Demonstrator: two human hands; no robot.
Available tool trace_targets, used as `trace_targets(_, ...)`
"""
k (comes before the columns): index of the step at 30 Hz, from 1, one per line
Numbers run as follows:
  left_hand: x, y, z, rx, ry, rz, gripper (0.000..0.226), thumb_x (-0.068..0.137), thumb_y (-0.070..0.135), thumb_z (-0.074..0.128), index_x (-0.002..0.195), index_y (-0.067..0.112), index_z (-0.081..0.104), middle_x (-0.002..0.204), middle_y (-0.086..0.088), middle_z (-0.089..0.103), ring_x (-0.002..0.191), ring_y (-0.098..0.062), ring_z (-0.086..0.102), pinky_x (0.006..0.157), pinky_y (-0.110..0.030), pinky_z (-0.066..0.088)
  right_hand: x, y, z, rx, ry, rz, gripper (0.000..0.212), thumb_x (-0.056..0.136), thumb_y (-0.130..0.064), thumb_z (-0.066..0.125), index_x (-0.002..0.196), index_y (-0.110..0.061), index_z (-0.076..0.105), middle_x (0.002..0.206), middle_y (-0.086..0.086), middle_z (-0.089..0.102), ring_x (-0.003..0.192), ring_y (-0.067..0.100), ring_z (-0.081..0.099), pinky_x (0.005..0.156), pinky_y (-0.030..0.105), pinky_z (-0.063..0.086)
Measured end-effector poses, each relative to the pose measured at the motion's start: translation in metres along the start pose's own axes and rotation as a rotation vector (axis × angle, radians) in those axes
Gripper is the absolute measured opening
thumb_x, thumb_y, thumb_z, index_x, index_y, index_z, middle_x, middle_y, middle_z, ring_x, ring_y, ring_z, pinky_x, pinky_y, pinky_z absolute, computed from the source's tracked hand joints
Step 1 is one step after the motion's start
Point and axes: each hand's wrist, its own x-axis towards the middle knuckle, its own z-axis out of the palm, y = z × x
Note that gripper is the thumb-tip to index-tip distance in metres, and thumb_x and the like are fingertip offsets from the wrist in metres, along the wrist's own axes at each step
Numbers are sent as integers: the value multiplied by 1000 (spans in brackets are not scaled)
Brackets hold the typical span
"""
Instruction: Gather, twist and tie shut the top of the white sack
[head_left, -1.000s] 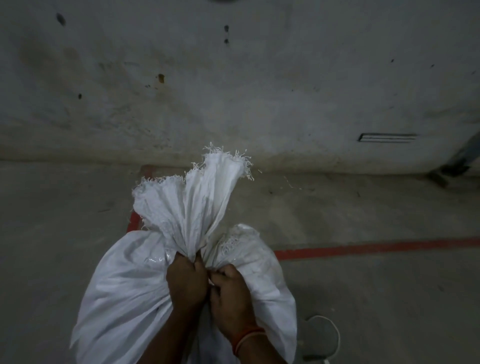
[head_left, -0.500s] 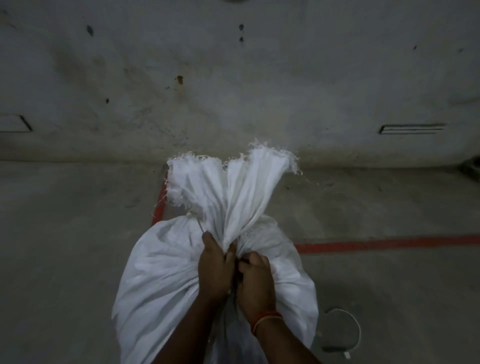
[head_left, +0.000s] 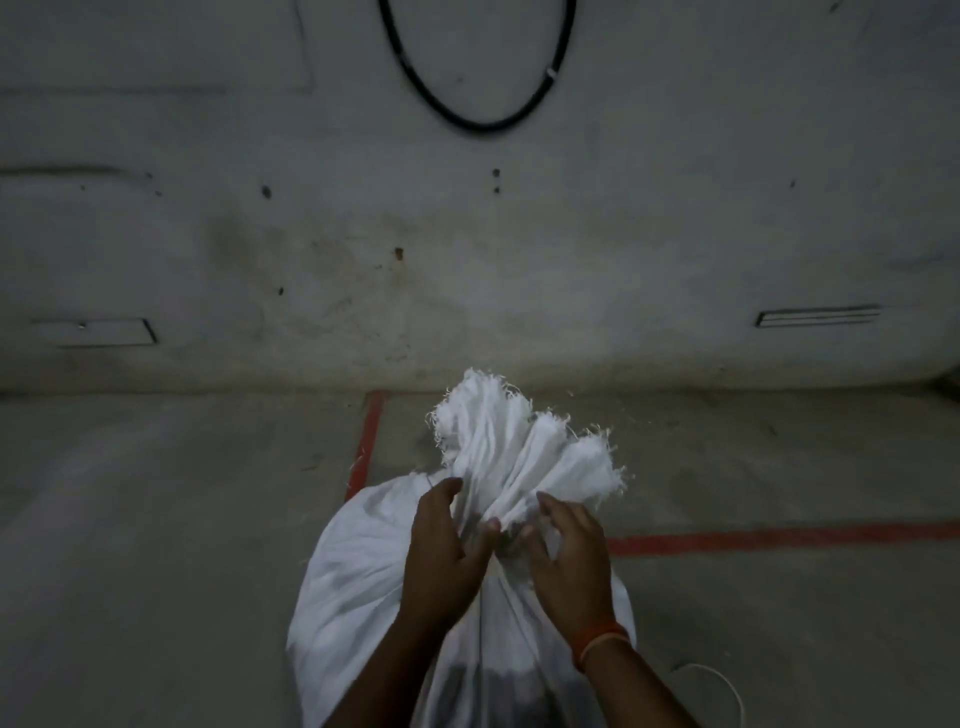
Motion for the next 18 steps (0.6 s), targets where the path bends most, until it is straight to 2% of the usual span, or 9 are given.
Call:
trace_targets(4, 12, 45, -10, 30, -62, 124, 43, 90, 45, 64, 127, 26, 57, 125, 8, 58, 112, -5, 59, 84, -14, 45, 3, -21, -43, 32, 62, -77, 39, 92, -24, 62, 130, -18, 60, 126, -5, 60, 118, 16, 55, 101, 40, 49)
trace_targets(8, 18, 91, -1, -25, -148, 182, 27, 95, 31, 65, 120, 21, 64, 122, 4, 64, 103, -6, 67, 88, -30, 57, 8, -35, -88, 38, 150, -77, 38, 90, -20, 63, 128, -14, 63, 123, 3, 64, 116, 21, 58, 100, 43, 50)
trace_targets(11, 10, 113, 23, -86, -217, 200, 22, 95, 28, 64, 115, 19, 65, 119, 1, 65, 99, -5, 68, 87, -28, 58, 6, -29, -117, 14, 191, -74, 39, 88, -22, 60, 125, -13, 64, 122, 5, 65, 116, 24, 59, 99, 40, 50)
trace_targets(15, -4, 127, 75, -100, -340, 122, 19, 96, 27, 63, 113, 19, 66, 111, 3, 69, 94, -8, 68, 74, -15, 51, 0, 7, -147, -14, 204, 12, 39, 89, -13, 63, 128, -13, 62, 126, 5, 62, 117, 23, 57, 102, 39, 48)
trace_targets(16, -6, 127, 92, -104, -379, 93, 18, 97, 28, 63, 111, 19, 67, 109, 2, 70, 93, -9, 68, 71, -16, 48, -1, 21, -153, -23, 201, 45, 40, 88, -13, 62, 129, -12, 62, 128, 5, 61, 119, 24, 57, 103, 41, 47)
trace_targets(18, -11, 123, 128, -112, -460, 46, 17, 97, 26, 62, 111, 18, 67, 110, 1, 70, 98, -12, 68, 76, -21, 50, -4, 51, -166, -37, 196, 115, 42, 86, -12, 61, 128, -12, 63, 128, 7, 61, 119, 25, 57, 104, 42, 47)
